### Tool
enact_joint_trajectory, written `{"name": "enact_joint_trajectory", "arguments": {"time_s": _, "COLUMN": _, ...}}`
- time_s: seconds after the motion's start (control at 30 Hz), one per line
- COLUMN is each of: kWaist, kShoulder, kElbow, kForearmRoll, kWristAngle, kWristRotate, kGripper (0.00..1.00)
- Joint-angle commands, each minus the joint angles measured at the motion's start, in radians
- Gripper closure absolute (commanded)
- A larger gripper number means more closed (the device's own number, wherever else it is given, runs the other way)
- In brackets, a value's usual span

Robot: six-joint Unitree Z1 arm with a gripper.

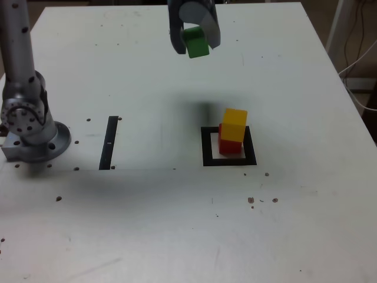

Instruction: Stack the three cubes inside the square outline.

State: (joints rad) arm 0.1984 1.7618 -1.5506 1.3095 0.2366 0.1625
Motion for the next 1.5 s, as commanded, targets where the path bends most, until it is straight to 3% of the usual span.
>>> {"name": "enact_joint_trajectory", "arguments": {"time_s": 0.0, "kWaist": -0.040, "kShoulder": 0.013, "kElbow": -0.047, "kForearmRoll": 0.041, "kWristAngle": 0.004, "kWristRotate": -0.017, "kGripper": 0.65}}
{"name": "enact_joint_trajectory", "arguments": {"time_s": 0.4, "kWaist": -0.219, "kShoulder": 0.100, "kElbow": -0.191, "kForearmRoll": 0.156, "kWristAngle": -0.005, "kWristRotate": -0.116, "kGripper": 0.65}}
{"name": "enact_joint_trajectory", "arguments": {"time_s": 0.73, "kWaist": -0.300, "kShoulder": 0.149, "kElbow": -0.288, "kForearmRoll": 0.227, "kWristAngle": -0.019, "kWristRotate": -0.172, "kGripper": 0.65}}
{"name": "enact_joint_trajectory", "arguments": {"time_s": 1.0, "kWaist": -0.377, "kShoulder": 0.185, "kElbow": -0.322, "kForearmRoll": 0.259, "kWristAngle": -0.030, "kWristRotate": -0.242, "kGripper": 0.65}}
{"name": "enact_joint_trajectory", "arguments": {"time_s": 1.23, "kWaist": -0.415, "kShoulder": 0.220, "kElbow": -0.328, "kForearmRoll": 0.253, "kWristAngle": -0.072, "kWristRotate": -0.264, "kGripper": 0.65}}
{"name": "enact_joint_trajectory", "arguments": {"time_s": 1.47, "kWaist": -0.416, "kShoulder": 0.250, "kElbow": -0.326, "kForearmRoll": 0.256, "kWristAngle": -0.060, "kWristRotate": -0.264, "kGripper": 0.65}}
